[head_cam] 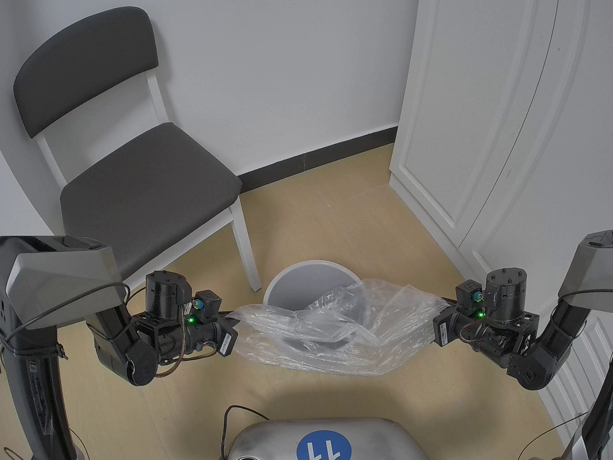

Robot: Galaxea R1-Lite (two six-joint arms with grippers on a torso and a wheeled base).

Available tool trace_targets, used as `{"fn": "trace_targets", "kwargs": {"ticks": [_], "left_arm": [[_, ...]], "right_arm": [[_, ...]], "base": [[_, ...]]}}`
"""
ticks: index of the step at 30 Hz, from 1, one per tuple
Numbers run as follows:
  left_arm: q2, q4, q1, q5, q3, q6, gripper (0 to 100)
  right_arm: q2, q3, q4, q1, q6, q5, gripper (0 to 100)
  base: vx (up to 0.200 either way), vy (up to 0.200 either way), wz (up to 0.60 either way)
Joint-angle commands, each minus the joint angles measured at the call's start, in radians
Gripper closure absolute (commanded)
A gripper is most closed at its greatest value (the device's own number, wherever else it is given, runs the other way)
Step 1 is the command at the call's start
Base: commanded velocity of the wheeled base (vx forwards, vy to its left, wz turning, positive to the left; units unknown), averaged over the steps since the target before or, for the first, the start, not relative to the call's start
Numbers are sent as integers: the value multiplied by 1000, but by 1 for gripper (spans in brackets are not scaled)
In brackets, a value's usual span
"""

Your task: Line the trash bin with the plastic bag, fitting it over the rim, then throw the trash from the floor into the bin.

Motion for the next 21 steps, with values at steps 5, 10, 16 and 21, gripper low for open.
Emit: {"fn": "trace_targets", "kwargs": {"ticks": [5,10,16,21], "left_arm": [[-69,41,11,-22,36,24,100],[-69,79,3,-22,36,26,100],[-17,84,3,-22,10,24,100],[43,82,3,-13,-35,18,100]], "right_arm": [[-57,33,36,1,-24,2,100],[-62,53,67,1,-47,43,100],[-17,52,67,2,-58,49,100],[98,-10,53,-3,-48,45,100]], "base": [[0,0,0],[0,0,0],[0,0,0],[0,0,0]]}}
